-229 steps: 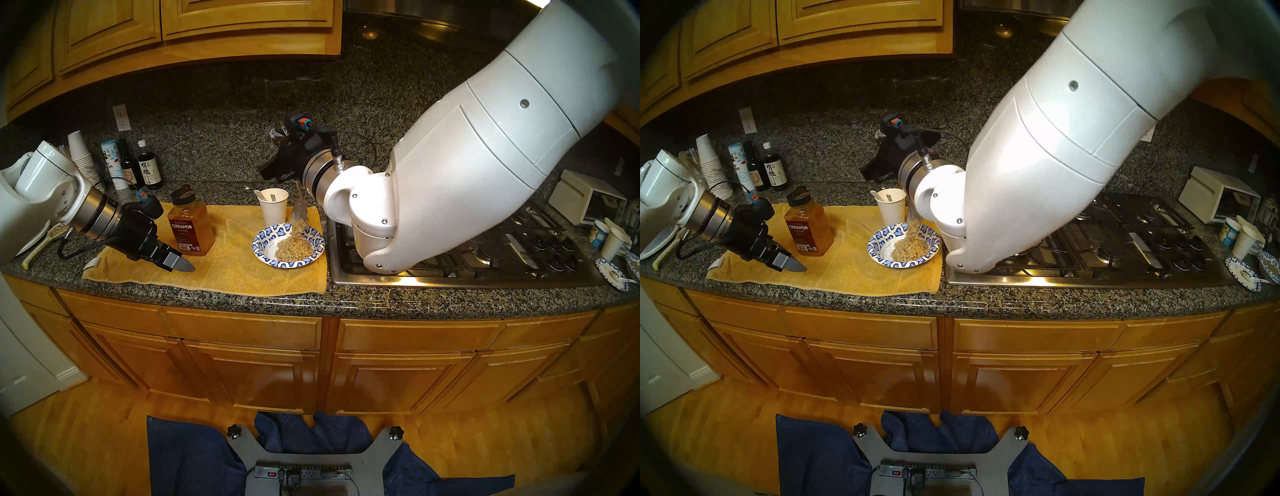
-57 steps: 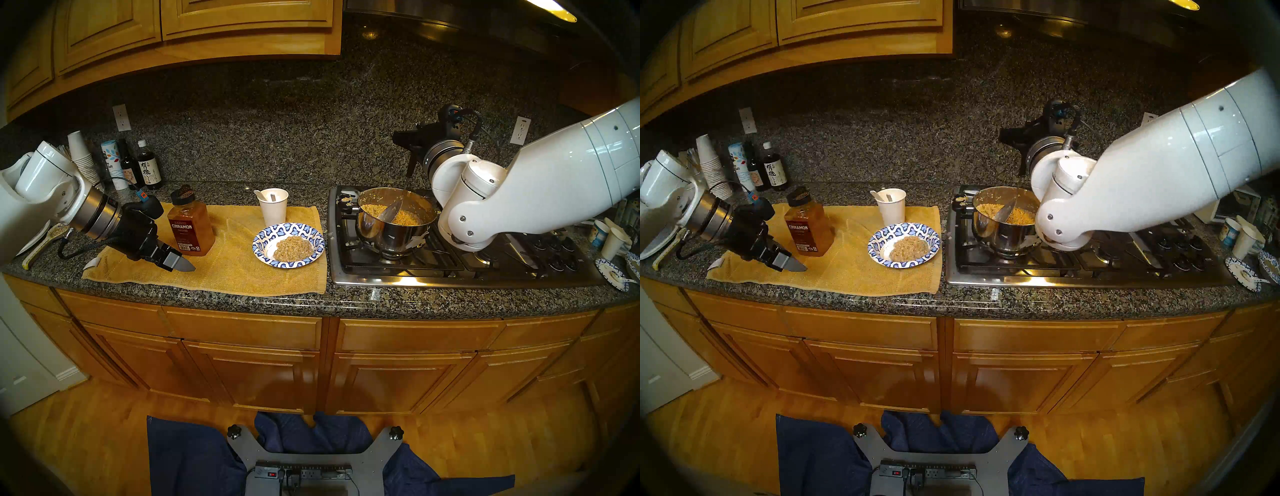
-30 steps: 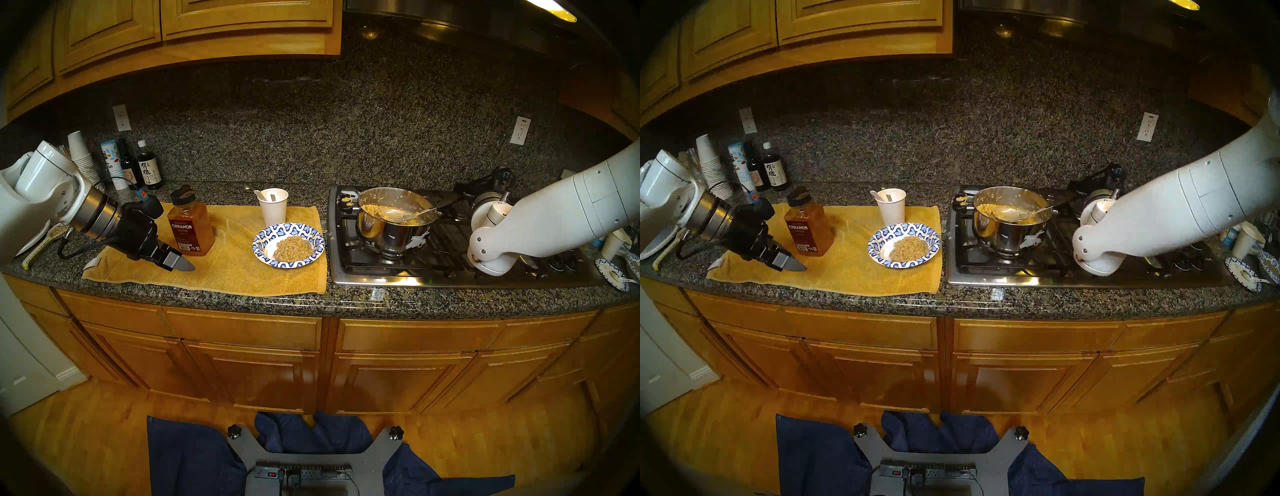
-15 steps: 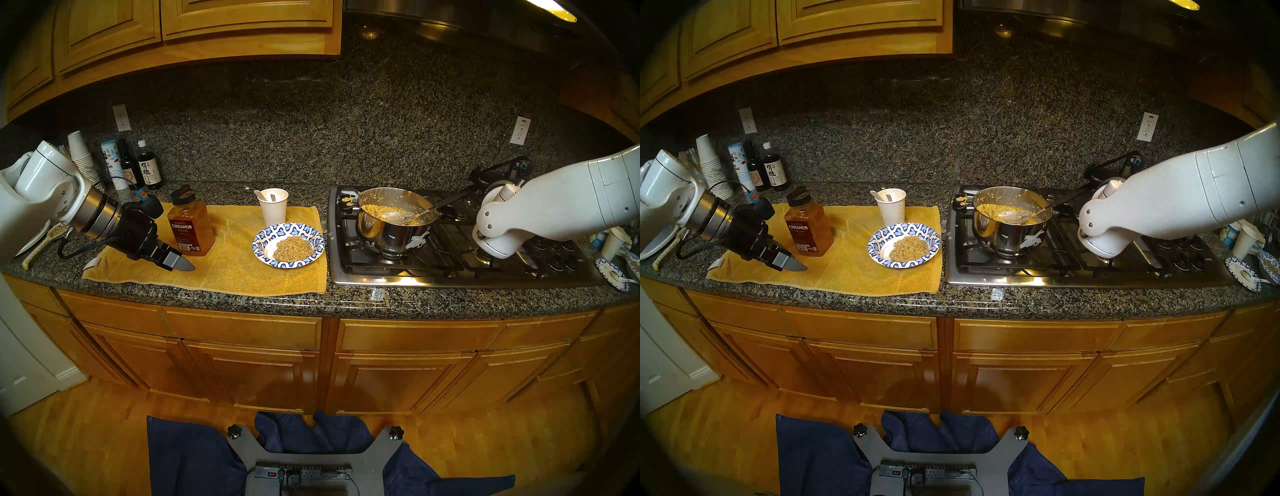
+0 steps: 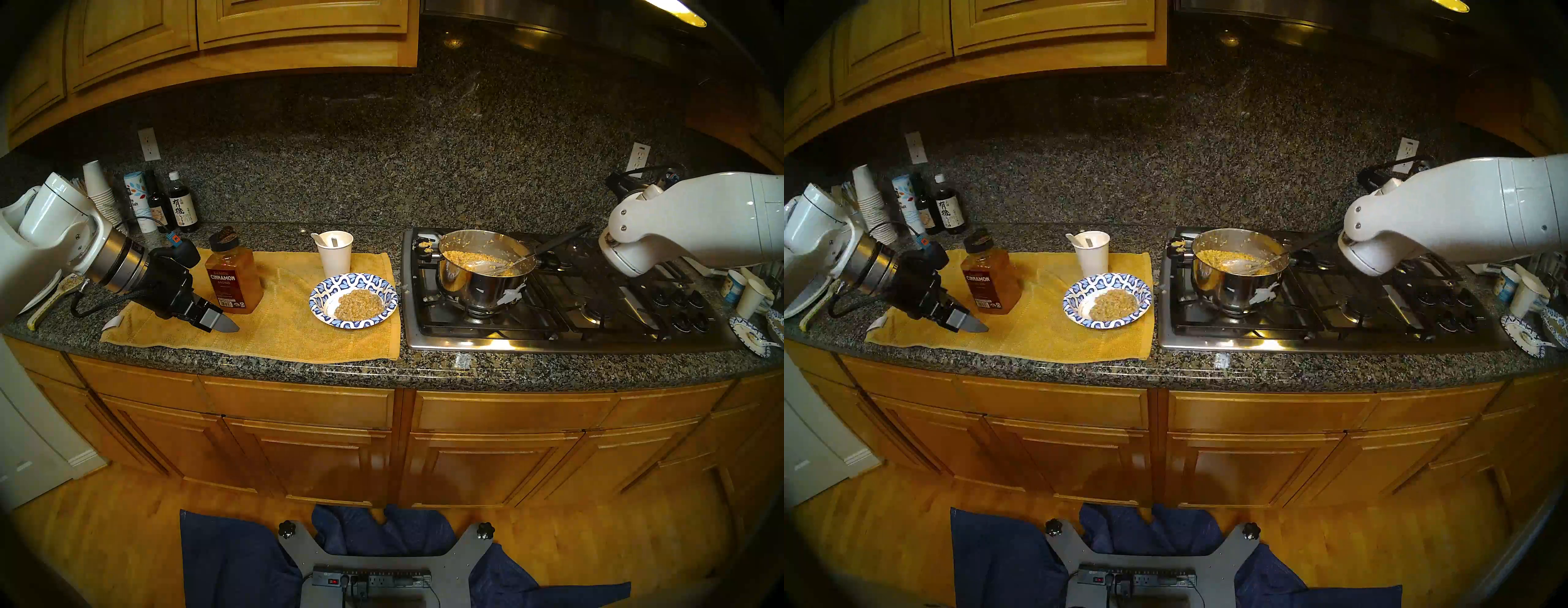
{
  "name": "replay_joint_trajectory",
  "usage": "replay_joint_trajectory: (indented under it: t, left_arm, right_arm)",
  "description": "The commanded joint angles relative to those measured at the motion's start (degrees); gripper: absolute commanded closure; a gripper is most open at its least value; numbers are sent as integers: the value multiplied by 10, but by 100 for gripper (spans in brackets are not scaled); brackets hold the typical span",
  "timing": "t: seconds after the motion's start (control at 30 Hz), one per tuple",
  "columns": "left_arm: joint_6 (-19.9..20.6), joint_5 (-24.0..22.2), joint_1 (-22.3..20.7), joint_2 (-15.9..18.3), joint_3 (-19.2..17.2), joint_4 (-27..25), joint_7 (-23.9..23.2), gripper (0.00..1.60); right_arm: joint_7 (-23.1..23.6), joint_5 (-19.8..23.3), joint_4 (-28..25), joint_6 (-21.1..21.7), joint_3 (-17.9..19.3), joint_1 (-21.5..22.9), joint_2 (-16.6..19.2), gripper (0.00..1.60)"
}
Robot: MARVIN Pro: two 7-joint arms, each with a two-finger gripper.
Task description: Scoop oatmeal into bowl and add cinnamon
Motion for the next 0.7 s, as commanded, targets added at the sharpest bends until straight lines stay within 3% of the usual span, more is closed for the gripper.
replay_joint_trajectory:
  t: [0.0,0.4,0.67]
  left_arm:
    - [1,-1,-18,-1,-17,1,0,0]
    - [2,0,-18,-1,-17,1,0,0]
    - [1,-3,-18,-1,-18,-1,-3,0]
  right_arm:
    - [-43,-8,-19,0,6,67,50,0]
    - [-44,-29,-59,0,-8,112,90,0]
    - [-46,-41,-89,0,-40,159,105,0]
